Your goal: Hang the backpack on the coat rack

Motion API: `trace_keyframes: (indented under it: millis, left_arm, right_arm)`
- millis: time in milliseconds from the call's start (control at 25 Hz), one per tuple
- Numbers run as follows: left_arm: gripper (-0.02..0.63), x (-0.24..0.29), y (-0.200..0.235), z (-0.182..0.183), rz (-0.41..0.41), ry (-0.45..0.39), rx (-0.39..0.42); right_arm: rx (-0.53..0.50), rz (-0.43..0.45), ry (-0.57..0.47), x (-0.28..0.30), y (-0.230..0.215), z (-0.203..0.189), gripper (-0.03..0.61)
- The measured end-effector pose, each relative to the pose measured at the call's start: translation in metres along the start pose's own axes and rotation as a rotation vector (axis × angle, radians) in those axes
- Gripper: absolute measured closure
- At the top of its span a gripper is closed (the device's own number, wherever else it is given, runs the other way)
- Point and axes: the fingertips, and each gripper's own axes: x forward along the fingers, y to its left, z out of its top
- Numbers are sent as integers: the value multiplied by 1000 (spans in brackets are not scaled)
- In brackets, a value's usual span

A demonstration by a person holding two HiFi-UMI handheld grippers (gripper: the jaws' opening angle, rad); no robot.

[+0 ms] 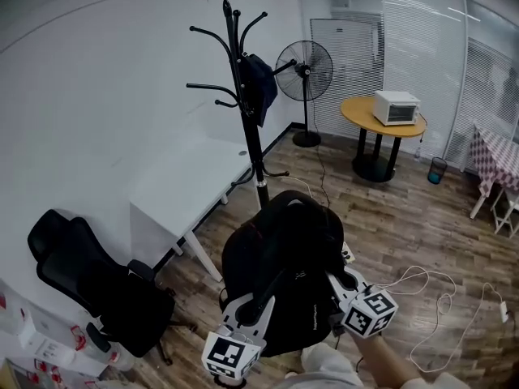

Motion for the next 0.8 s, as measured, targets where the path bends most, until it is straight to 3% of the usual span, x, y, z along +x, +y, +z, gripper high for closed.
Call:
trace_keyframes:
  millis: [440, 800]
  left_arm:
    - [578, 76, 66, -10, 36, 4, -60]
    - [578, 145, 123, 11, 114, -13, -48]
  right_arm:
    - [-18, 41, 43, 82, -55, 16, 549]
    - [-22, 117, 35, 154, -100, 56, 549]
